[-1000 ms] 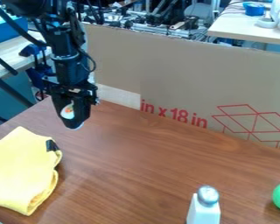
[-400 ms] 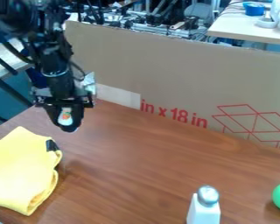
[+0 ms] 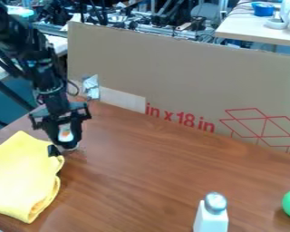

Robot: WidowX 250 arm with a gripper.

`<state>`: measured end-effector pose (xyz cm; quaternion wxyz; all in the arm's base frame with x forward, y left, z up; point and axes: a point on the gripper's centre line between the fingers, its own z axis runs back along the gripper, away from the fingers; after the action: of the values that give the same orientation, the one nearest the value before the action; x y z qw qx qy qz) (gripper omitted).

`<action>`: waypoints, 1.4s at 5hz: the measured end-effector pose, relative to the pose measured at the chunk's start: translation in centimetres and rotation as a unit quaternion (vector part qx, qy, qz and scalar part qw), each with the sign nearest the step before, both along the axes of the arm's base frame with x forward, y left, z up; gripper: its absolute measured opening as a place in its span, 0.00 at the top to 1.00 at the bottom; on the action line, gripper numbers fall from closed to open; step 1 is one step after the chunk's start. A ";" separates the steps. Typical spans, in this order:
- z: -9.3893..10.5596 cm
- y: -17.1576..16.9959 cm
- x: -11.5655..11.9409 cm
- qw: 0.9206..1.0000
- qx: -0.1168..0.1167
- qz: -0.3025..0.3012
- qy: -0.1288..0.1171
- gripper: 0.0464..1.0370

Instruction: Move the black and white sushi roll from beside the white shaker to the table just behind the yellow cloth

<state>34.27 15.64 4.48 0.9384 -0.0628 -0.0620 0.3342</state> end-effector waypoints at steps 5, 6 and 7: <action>7.9 -4.7 0.5 0.999 0.048 -0.005 0.015 0.03; 9.6 -7.5 -0.5 0.994 0.044 -0.073 0.067 0.03; 8.1 -11.8 -2.6 0.975 0.009 -0.196 0.107 0.03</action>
<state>31.67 3.88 12.55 0.9873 -0.0289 0.0496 0.1480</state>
